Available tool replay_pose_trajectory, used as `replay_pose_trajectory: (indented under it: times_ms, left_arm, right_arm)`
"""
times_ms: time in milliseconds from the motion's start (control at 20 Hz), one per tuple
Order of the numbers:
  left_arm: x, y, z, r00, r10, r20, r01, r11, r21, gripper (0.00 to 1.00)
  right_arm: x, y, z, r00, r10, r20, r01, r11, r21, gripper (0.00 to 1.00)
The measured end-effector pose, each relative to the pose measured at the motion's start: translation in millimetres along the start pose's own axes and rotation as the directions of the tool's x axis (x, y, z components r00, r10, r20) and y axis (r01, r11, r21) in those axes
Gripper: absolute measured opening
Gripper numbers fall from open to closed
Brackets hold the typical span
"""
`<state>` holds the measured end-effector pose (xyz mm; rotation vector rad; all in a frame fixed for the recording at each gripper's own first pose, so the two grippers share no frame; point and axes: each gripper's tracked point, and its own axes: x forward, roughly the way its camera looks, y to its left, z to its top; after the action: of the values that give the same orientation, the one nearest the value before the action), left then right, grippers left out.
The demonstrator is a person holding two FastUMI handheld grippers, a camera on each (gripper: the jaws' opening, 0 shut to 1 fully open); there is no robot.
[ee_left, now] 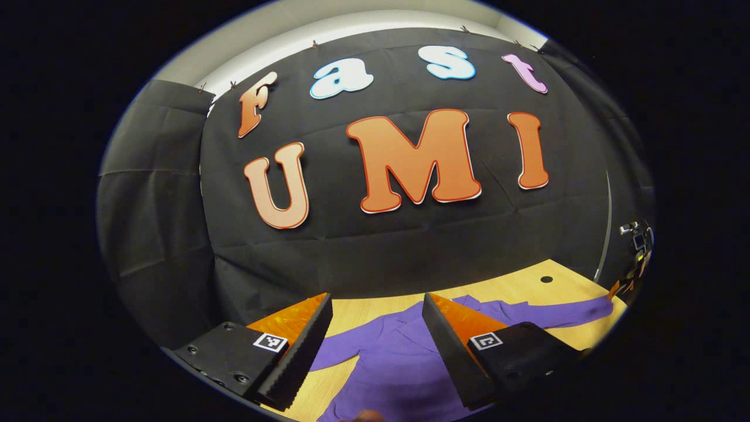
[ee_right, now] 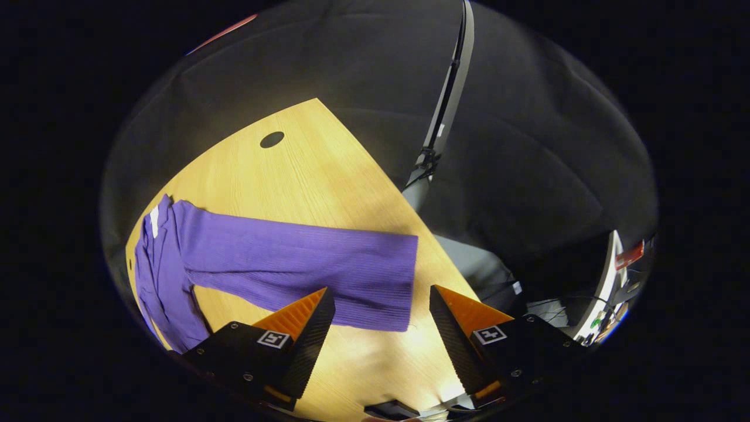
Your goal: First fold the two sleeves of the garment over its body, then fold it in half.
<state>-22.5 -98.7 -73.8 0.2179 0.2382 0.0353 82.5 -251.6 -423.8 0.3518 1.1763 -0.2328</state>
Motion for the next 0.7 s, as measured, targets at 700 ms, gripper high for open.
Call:
replay_pose_trajectory:
  times_ms: [700]
  left_arm:
    - [-2.1, -13.3, -35.8, 0.993, 0.025, -0.117, -0.022, 0.999, 0.027, 0.97]
  right_arm:
    - [45.5, -4.0, -18.6, 0.961, 0.031, -0.273, -0.014, 0.998, 0.064, 0.90]
